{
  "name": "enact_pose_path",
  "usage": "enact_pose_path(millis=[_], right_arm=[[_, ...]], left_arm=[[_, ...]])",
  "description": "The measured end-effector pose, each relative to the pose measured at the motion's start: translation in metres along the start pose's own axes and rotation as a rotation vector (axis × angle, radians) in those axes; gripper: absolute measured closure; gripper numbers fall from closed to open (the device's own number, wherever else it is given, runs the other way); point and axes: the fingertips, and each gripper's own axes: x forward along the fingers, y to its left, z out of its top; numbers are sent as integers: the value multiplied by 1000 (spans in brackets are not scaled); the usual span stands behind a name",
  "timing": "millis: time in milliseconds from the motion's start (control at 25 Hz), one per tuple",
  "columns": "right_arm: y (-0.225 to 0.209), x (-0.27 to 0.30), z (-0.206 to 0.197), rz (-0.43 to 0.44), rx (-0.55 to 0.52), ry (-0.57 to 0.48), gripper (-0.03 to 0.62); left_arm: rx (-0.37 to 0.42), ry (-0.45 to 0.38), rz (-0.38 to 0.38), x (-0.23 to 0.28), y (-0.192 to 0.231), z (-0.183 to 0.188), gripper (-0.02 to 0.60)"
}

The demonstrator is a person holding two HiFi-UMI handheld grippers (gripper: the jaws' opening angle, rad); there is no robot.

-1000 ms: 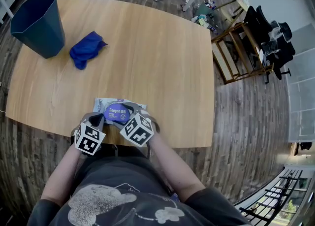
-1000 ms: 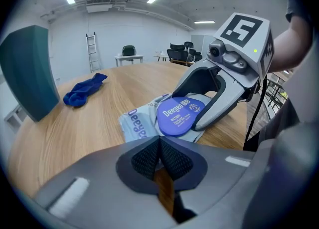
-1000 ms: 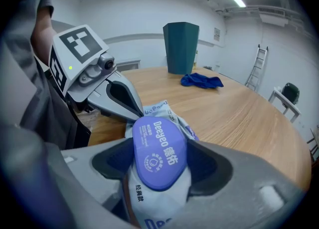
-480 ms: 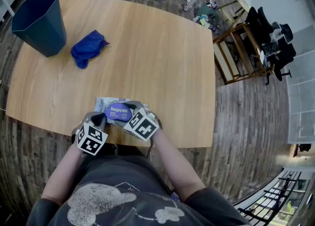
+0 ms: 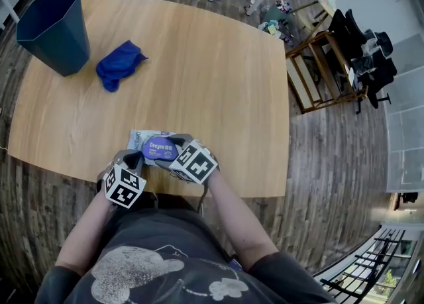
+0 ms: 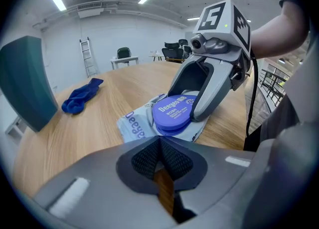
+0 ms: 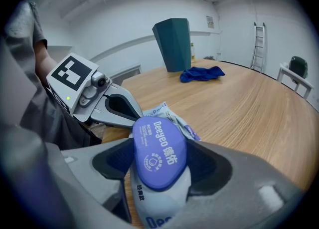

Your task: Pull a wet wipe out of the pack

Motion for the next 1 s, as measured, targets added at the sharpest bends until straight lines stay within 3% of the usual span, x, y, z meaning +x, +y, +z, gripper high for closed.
enact_pose_path(millis=[200, 400, 640, 760, 1000], right_arm=[[-1, -2, 0, -13, -23, 8, 270], [4, -10, 5, -145, -109, -17, 270], [-10, -48, 29, -289, -62, -216, 278], [-28, -63, 41, -332, 15, -308, 278], [-69, -62, 33, -429, 130, -310, 278]], left_arm=[[-23, -10, -18, -1, 0, 1, 566], [-20, -47, -3, -3, 0, 2, 565], [-13, -56, -5, -3, 1, 1, 565], [-12, -56, -1, -3, 1, 1, 565], [-22, -61, 4, -4, 1, 2, 565]])
